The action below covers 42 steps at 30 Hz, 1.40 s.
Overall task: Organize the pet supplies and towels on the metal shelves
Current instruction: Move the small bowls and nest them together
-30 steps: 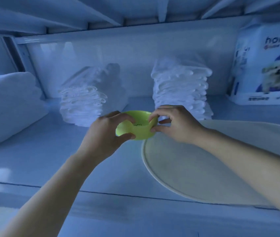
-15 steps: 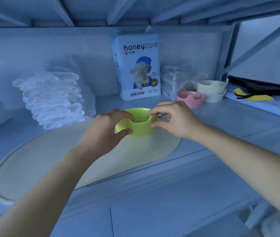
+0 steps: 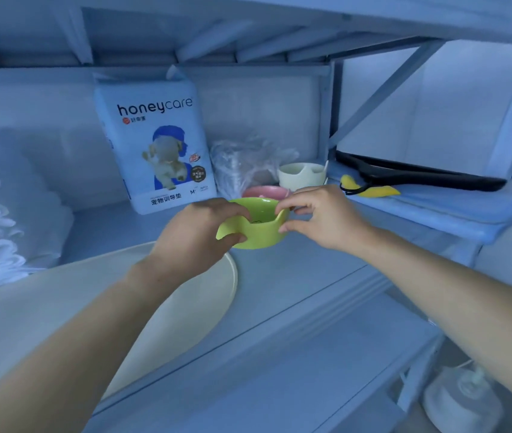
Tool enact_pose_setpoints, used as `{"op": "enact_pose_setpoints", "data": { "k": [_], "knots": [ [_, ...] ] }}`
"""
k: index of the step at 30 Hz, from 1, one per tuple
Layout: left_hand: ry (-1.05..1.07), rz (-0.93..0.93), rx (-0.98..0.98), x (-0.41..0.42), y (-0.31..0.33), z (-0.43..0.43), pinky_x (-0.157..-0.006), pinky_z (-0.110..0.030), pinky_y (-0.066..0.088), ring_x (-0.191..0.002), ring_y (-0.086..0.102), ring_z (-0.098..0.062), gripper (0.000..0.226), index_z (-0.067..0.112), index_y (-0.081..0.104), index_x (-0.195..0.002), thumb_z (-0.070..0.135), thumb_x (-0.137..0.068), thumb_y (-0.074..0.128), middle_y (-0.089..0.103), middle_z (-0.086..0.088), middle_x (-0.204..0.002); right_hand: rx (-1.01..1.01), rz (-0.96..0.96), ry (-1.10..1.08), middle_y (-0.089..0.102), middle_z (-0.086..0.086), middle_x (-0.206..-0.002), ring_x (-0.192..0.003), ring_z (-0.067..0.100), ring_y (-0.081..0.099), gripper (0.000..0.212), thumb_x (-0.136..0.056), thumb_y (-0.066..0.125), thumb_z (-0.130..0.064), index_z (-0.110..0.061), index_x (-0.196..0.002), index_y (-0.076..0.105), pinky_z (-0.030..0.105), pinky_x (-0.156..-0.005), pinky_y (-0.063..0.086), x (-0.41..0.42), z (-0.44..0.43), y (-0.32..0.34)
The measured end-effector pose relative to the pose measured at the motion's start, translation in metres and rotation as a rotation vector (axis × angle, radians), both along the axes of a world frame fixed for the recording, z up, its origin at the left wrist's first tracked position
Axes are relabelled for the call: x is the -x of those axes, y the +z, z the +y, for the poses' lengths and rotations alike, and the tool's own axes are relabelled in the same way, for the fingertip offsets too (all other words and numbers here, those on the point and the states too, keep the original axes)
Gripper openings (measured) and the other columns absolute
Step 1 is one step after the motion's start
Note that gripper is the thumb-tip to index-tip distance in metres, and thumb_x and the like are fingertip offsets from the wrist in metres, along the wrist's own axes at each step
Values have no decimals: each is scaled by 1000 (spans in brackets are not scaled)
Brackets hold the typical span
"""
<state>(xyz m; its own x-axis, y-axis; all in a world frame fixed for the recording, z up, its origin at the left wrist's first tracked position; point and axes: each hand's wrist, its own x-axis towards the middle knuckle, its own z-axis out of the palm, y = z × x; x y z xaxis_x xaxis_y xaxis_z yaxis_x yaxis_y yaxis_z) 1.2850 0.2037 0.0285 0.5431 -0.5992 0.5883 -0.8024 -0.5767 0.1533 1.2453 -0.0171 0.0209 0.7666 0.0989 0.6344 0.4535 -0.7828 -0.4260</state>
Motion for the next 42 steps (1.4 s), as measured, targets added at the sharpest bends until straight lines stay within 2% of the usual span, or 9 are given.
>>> {"op": "enact_pose_setpoints", "data": {
  "k": [2, 5, 10, 14, 18, 24, 29, 33, 42],
  "knots": [
    [-38, -17, 12, -16, 4, -12, -75, -36, 51, -85, 61, -20, 29, 23, 67, -106, 19, -78, 74, 67, 2, -97, 4, -8, -12, 71, 0, -93, -79, 11, 64, 27, -67, 83, -12, -11, -93, 74, 36, -78, 54, -12, -12, 7],
    [-54, -76, 28, -42, 12, -29, -72, -32, 50, -83, 62, -23, 31, 19, 68, -108, 13, -77, 74, 68, -1, -96, 36, 18, -46, 71, 10, -86, -75, 20, 65, 27, -69, 82, -18, -15, -95, 74, 40, -80, 54, -36, -31, 20],
    [-22, -139, 68, -83, 28, -57, -76, -35, 51, -87, 64, -29, 38, 13, 65, -114, 9, -77, 73, 69, -9, -102, 54, 22, -52, 72, 6, -93, -84, 22, 65, 28, -69, 81, -15, -15, -96, 74, 39, -87, 53, -81, -53, 45],
    [72, -118, 89, -110, 29, -78, -76, -28, 40, -91, 61, -26, 29, 14, 66, -109, 12, -80, 70, 69, -4, -105, 101, 24, -72, 73, 3, -96, -88, 20, 65, 26, -70, 80, -14, -13, -96, 74, 38, -87, 50, -112, -68, 51],
    [113, -81, 86, -125, 24, -96, -78, -31, 46, -91, 63, -28, 28, 12, 66, -108, 9, -80, 69, 68, -7, -104, 120, 47, -48, 72, 4, -102, -94, 20, 65, 27, -73, 78, -14, -13, -100, 73, 34, -88, 48, -130, -84, 48],
    [214, -43, 71, -134, 12, -119, -76, -32, 46, -88, 62, -30, 28, 12, 66, -108, 11, -81, 69, 68, -10, -102, 226, 127, -33, 71, 5, -102, -93, 21, 63, 29, -75, 77, -19, -19, -103, 72, 27, -81, 46, -156, -104, 46],
    [278, -19, 78, -139, -4, -126, -75, -30, 49, -86, 63, -27, 26, 13, 67, -106, 8, -81, 68, 67, -7, -100, 340, 114, 4, 70, 8, -94, -90, 25, 60, 29, -77, 74, -24, -23, -106, 71, 24, -68, 35, -176, -112, 33],
    [313, -75, 45, -139, -12, -136, -67, -25, 41, -80, 64, -29, 27, 11, 67, -106, 5, -79, 70, 68, -8, -98, 336, 94, 40, 71, 8, -95, -92, 25, 60, 30, -76, 75, -24, -22, -106, 71, 23, -68, 33, -185, -122, 27],
    [353, -66, 20, -136, -20, -139, -66, -23, 34, -81, 61, -29, 26, 12, 66, -107, 6, -82, 68, 66, -6, -99, 379, 84, 113, 71, 4, -92, -90, 21, 60, 29, -75, 75, -24, -24, -104, 72, 19, -64, 27, -194, -128, 20]
  ]
}}
